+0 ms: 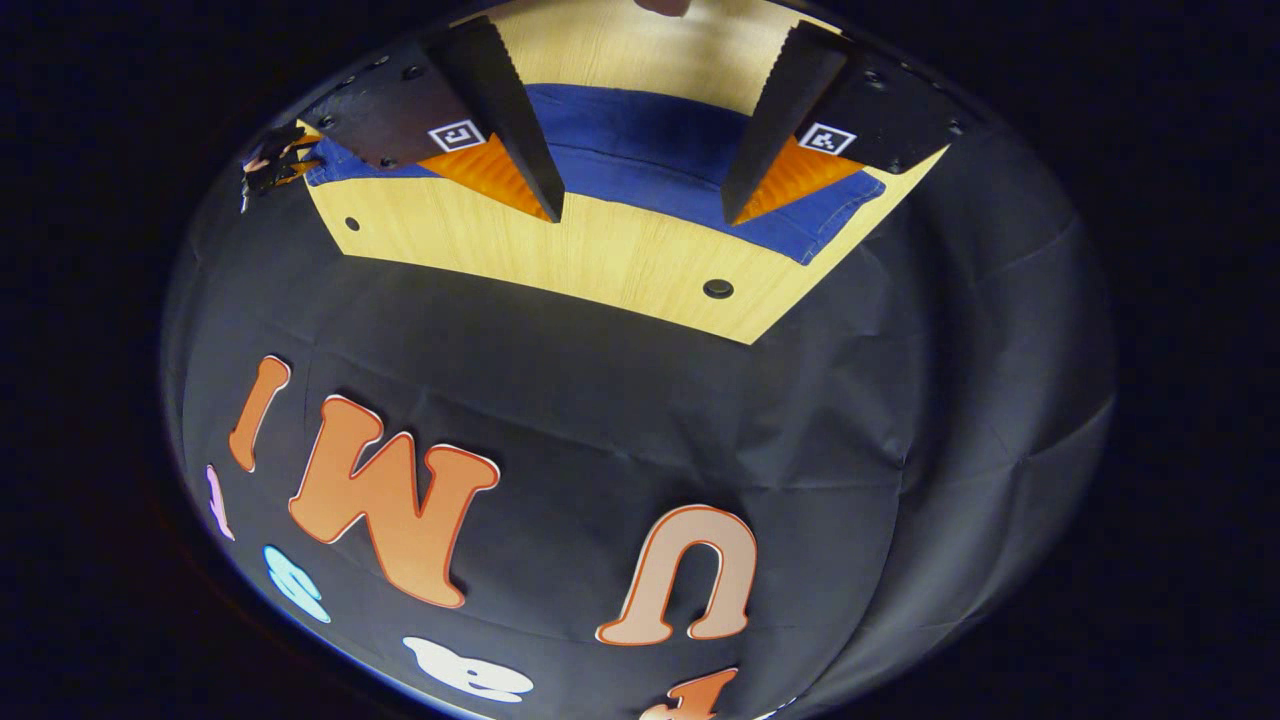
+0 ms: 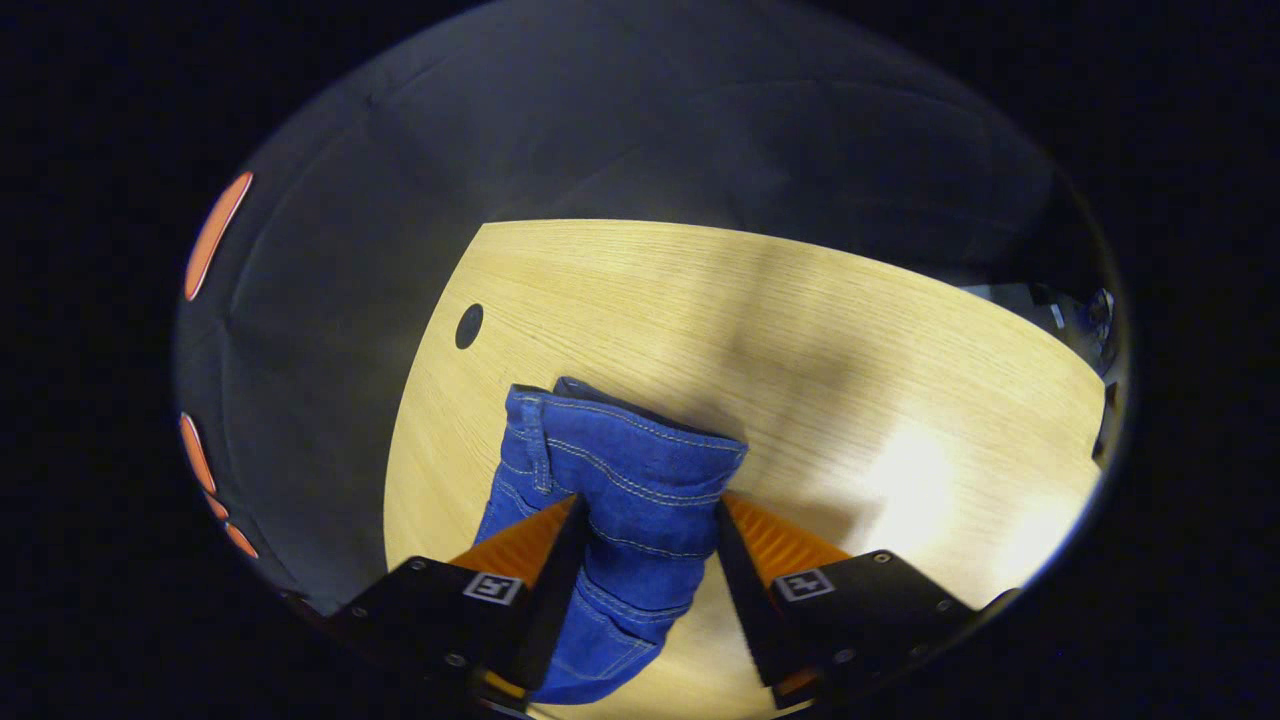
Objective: Grasp the waist and the cuffs of the jeans and fold them to make the two legs overlap; first hold the waist and fold one-third of the jeans toward the cuffs, then hold the cuffs and fold the remaining one-third in the same direction to finish folding.
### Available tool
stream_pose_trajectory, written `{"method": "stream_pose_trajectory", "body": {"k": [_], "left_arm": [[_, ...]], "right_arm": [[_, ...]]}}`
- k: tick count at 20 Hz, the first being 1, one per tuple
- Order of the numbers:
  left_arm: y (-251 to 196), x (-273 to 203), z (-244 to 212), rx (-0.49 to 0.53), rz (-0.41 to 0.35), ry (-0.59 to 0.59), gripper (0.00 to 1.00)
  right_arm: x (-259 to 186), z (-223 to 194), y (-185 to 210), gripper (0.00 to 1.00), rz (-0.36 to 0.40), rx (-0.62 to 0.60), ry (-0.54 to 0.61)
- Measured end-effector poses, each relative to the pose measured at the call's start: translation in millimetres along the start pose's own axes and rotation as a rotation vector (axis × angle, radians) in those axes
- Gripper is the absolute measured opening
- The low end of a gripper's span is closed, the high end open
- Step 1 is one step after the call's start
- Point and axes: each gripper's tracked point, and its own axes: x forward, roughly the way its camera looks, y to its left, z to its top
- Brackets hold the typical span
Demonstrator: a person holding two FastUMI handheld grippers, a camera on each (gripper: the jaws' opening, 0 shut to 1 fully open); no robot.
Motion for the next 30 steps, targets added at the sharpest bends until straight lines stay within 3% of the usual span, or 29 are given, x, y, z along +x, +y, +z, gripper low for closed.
{"method": "stream_pose_trajectory", "body": {"k": [4,8,15,23,30], "left_arm": [[-14,-4,-9,0.007,-0.019,0.021,0.97],[-20,-6,-9,0.031,-0.050,0.009,0.97],[-14,-3,-7,0.018,-0.119,0.009,0.97],[0,-2,-5,0.005,-0.170,0.006,0.97],[29,6,-3,-0.034,-0.157,0.013,0.97]], "right_arm": [[-6,-1,4,0.26,0.032,-0.004,-0.013],[-32,5,35,0.25,0.128,-0.028,-0.079],[-94,-10,88,0.25,0.202,-0.144,-0.170],[-141,-60,160,0.25,0.261,-0.364,-0.232],[-160,-121,227,0.25,0.345,-0.492,-0.191]]}}
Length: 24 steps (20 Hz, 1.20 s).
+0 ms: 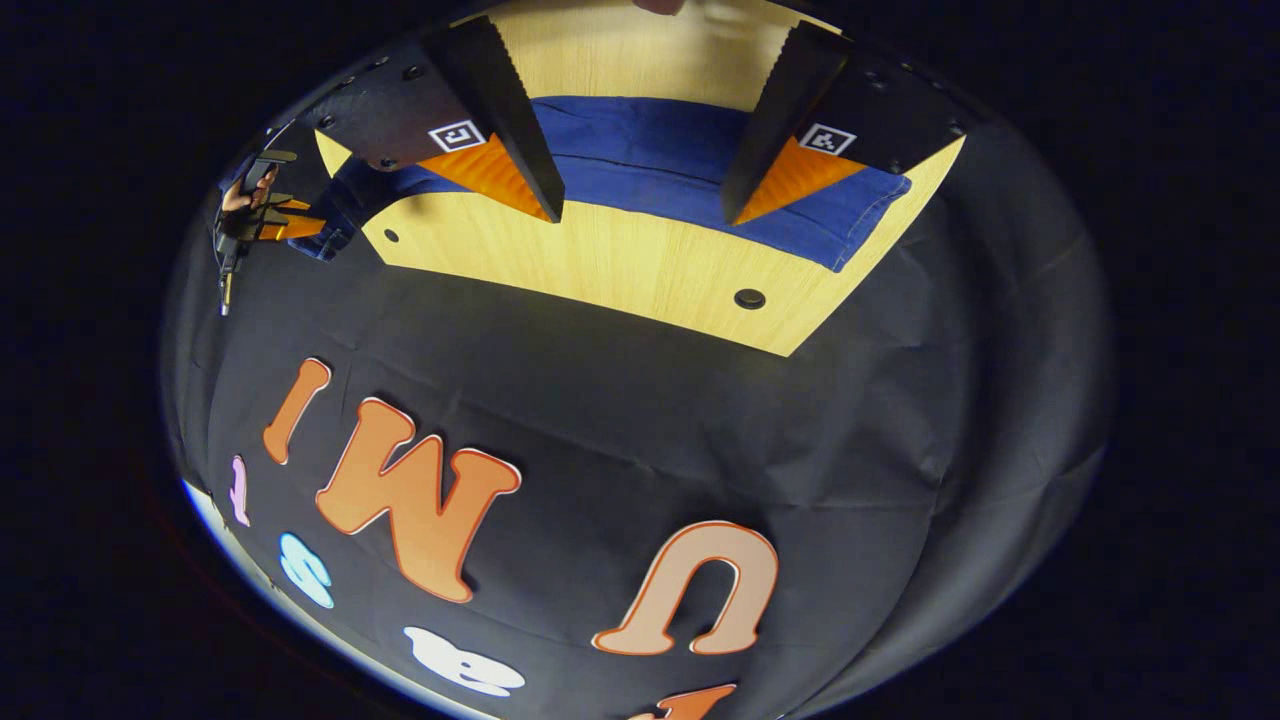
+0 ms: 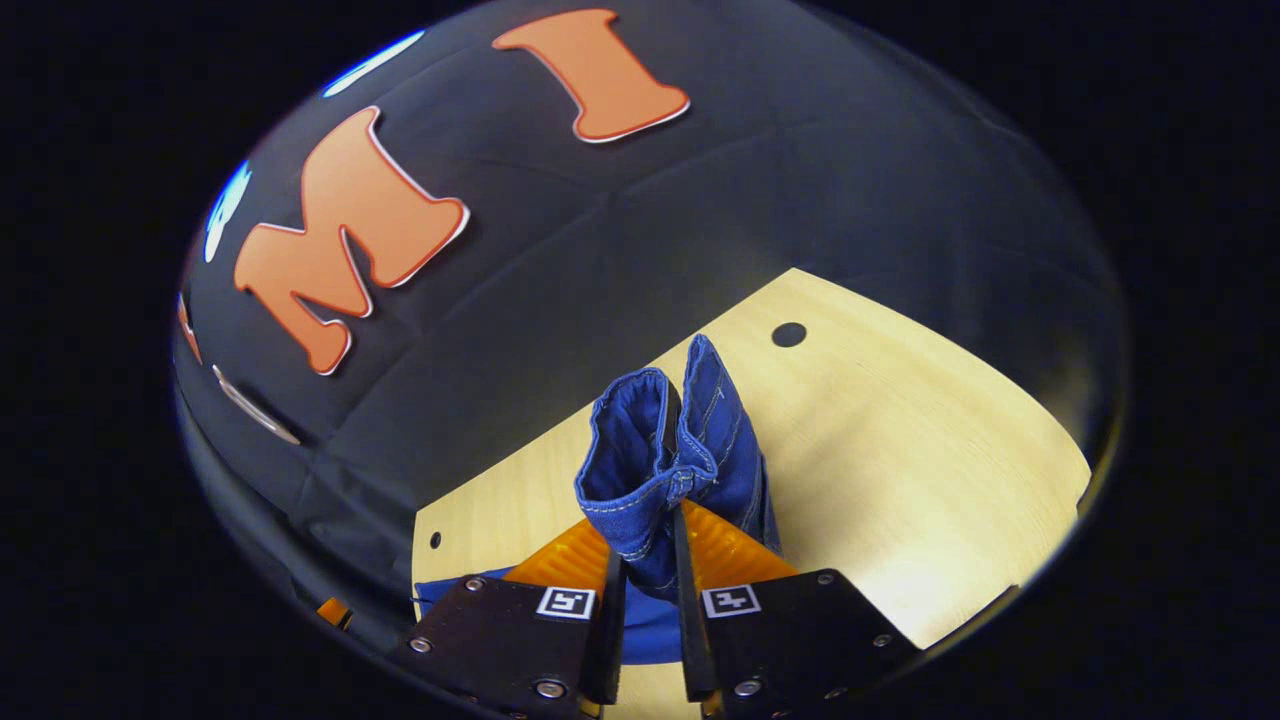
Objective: Grasp the waist and the cuffs of the jeans and fold them to make the two legs overlap; first hold the waist and fold one-third of the jeans toward the cuffs, then hold the cuffs and fold the remaining one-third in the same direction to finish folding.
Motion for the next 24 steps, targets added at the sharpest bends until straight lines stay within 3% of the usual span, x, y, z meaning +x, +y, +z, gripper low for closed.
{"method": "stream_pose_trajectory", "body": {"k": [7,14,21,23,24], "left_arm": [[51,-1,-6,-0.050,0.060,0.019,0.98],[113,-1,-28,-0.140,0.139,0.089,0.98],[153,19,-73,-0.281,0.175,0.209,0.98],[159,21,-84,-0.308,0.176,0.230,0.98],[160,21,-89,-0.331,0.168,0.246,0.98]], "right_arm": [[6,-27,63,0.25,0.080,-0.066,0.040],[23,-87,131,0.25,0.164,-0.185,0.125],[27,-149,146,0.25,0.164,-0.280,0.272],[21,-160,163,0.48,0.218,-0.266,0.283],[18,-156,168,0.71,0.229,-0.261,0.271]]}}
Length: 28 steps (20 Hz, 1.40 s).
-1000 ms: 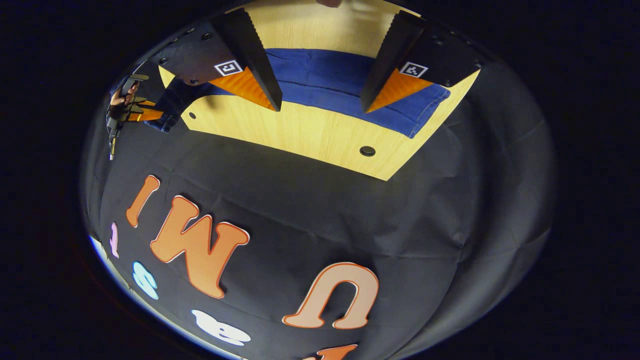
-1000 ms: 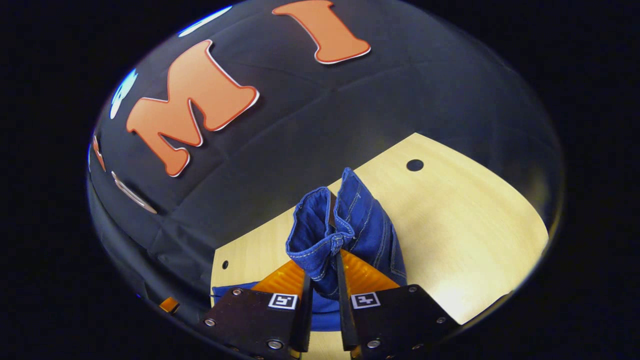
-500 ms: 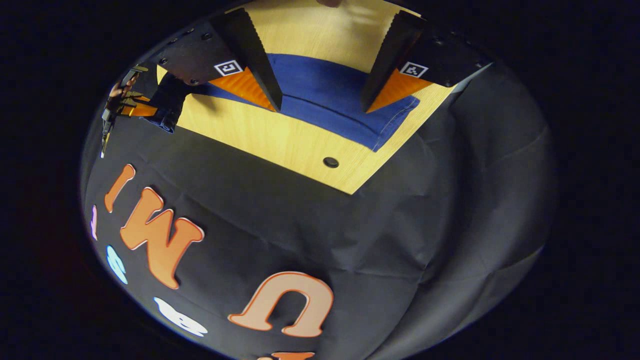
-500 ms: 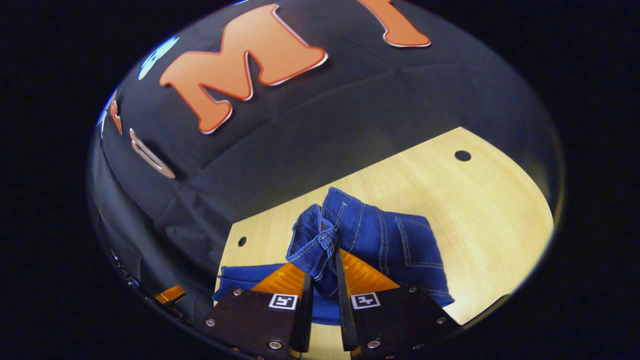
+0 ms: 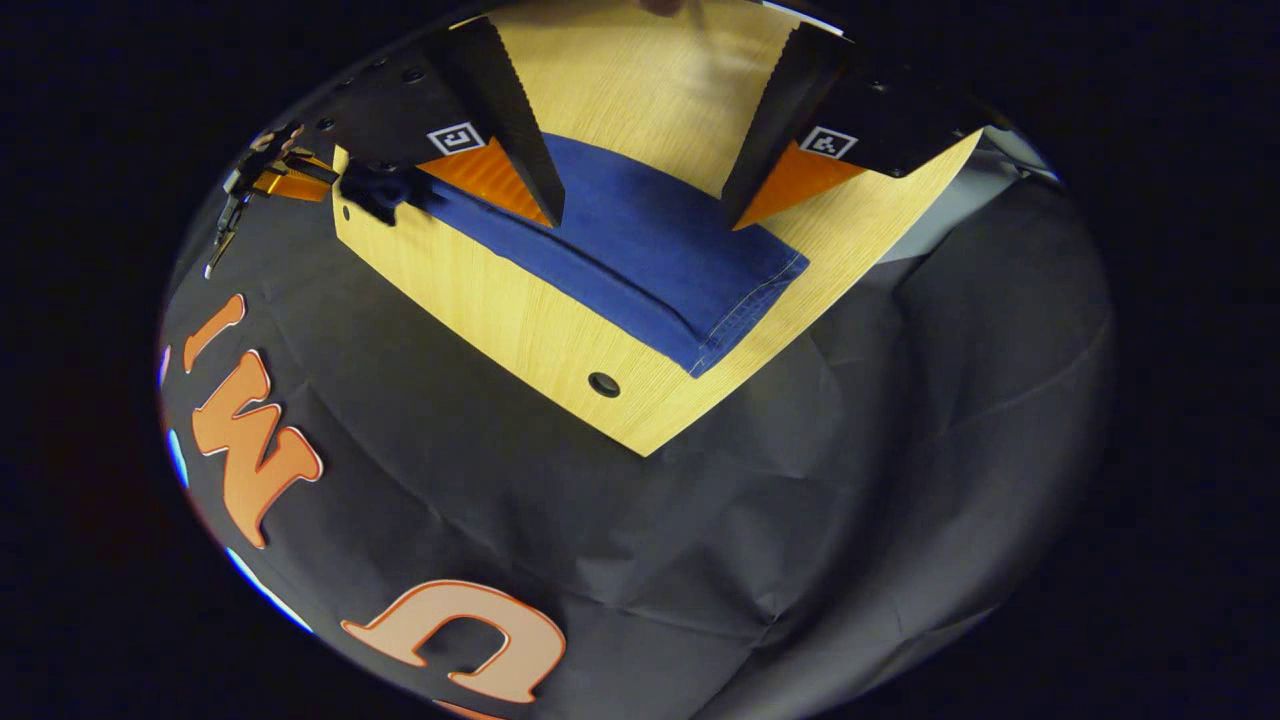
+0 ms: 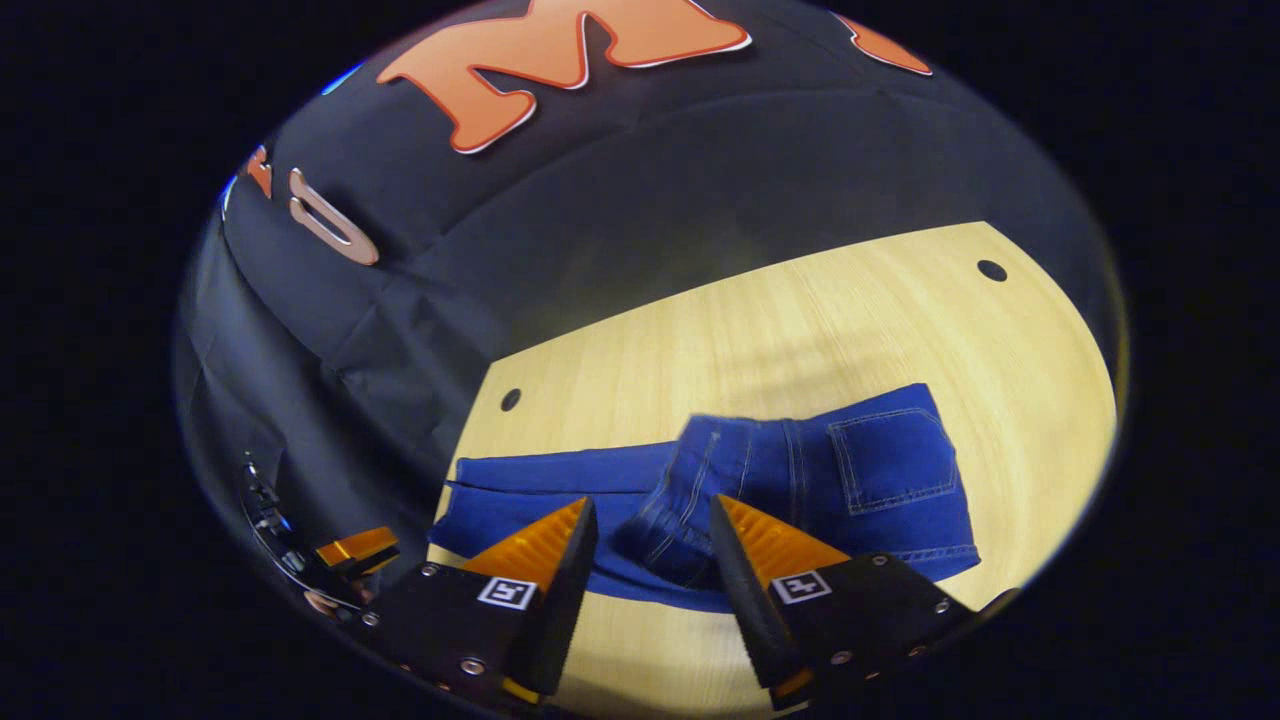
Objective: Grasp the waist and the cuffs of the jeans and fold them to make the two legs overlap; first hold the waist and fold one-third of the jeans toward the cuffs, then hold the cuffs and fold the remaining one-third in the same direction to finish folding.
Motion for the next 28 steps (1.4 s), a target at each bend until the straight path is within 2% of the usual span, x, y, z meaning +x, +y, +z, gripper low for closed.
{"method": "stream_pose_trajectory", "body": {"k": [2,6,8,14,16,17,22,26,28], "left_arm": [[3,4,-8,-0.055,-0.009,0.044,0.98],[18,25,-24,-0.212,-0.026,0.122,0.98],[31,38,-28,-0.270,-0.009,0.143,0.98],[72,63,-41,-0.466,0.007,0.192,0.98],[79,70,-39,-0.496,0.004,0.181,0.98],[81,71,-37,-0.502,-0.003,0.173,0.95],[73,89,-20,-0.496,-0.041,0.170,0.95],[64,110,-5,-0.477,-0.070,0.178,0.90],[60,121,1,-0.498,-0.088,0.160,0.90]], "right_arm": [[-4,8,2,0.80,0.000,-0.009,-0.035],[-19,24,-4,0.92,-0.014,-0.004,-0.096],[-31,33,-13,0.95,-0.042,-0.012,-0.133],[-63,52,-34,0.96,-0.112,-0.016,-0.210],[-71,57,-38,0.97,-0.126,-0.008,-0.232],[-76,58,-40,0.97,-0.133,-0.007,-0.240],[-97,60,-41,0.98,-0.171,0.010,-0.283],[-115,57,-39,0.97,-0.202,0.023,-0.315],[-122,55,-40,0.97,-0.220,0.033,-0.331]]}}
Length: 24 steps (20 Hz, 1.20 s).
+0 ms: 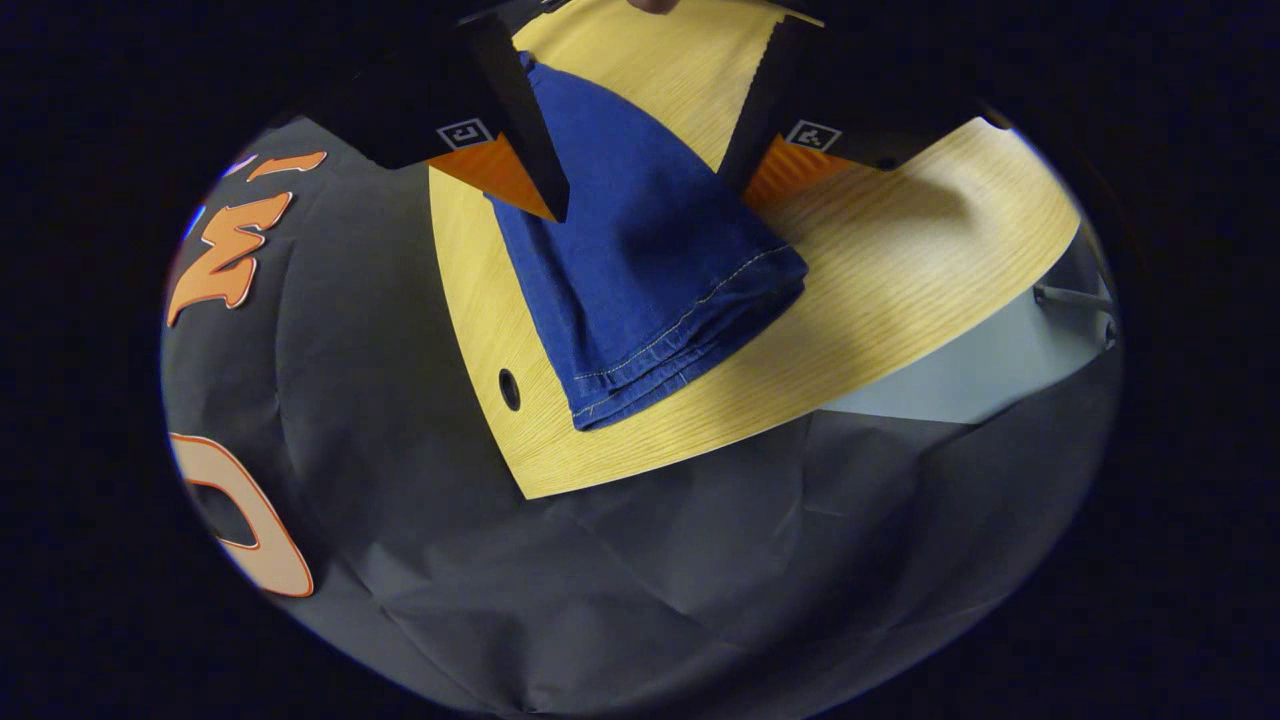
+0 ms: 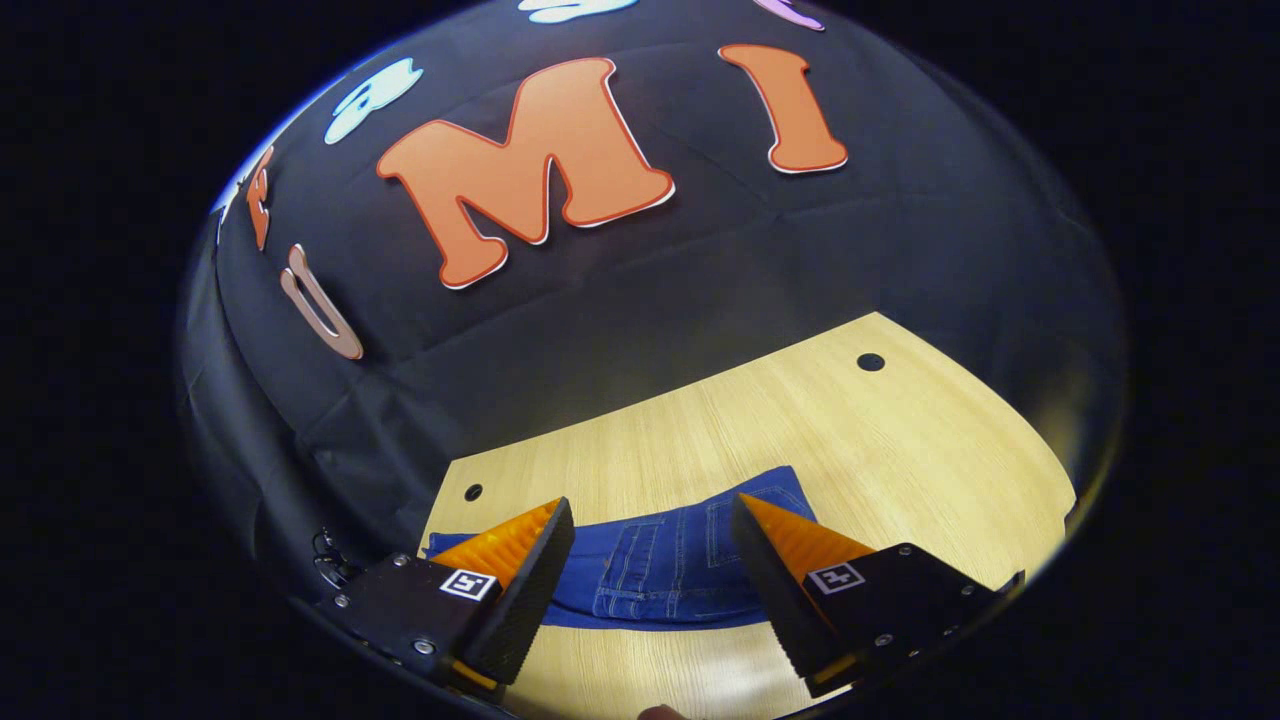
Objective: Grasp the waist and the cuffs of the jeans and fold them to make the two legs overlap; first hold the waist and fold one-third of the jeans toward the cuffs, then hold the cuffs and fold the remaining one-third in the same direction to finish folding.
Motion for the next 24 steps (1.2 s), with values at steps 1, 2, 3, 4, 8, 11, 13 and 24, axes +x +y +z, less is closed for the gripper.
{"method": "stream_pose_trajectory", "body": {"k": [1,2,3,4,8,11,13,24], "left_arm": [[-3,5,3,-0.017,-0.011,-0.010,0.90],[-10,8,6,-0.032,-0.024,-0.018,0.90],[-13,12,7,-0.048,-0.030,-0.029,0.88],[-12,18,7,-0.057,-0.028,-0.036,0.86],[-8,29,9,-0.043,-0.055,-0.078,0.51],[-1,37,8,-0.059,-0.053,-0.126,0.08],[-1,33,8,-0.028,-0.035,-0.150,0.04],[-92,-34,-4,0.234,-0.078,-0.265,0.04]], "right_arm": [[-4,-1,-2,0.97,-0.010,0.009,0.000],[-6,-2,-1,0.98,-0.004,0.020,0.000],[-8,-4,0,0.97,-0.007,0.033,0.004],[-9,-3,-1,0.98,-0.003,0.044,0.003],[-13,7,-5,0.98,0.004,0.047,-0.010],[-14,13,-22,0.98,-0.005,0.049,-0.002],[-13,18,-28,0.98,0.000,0.048,-0.005],[0,41,-36,0.98,0.067,0.039,-0.026]]}}
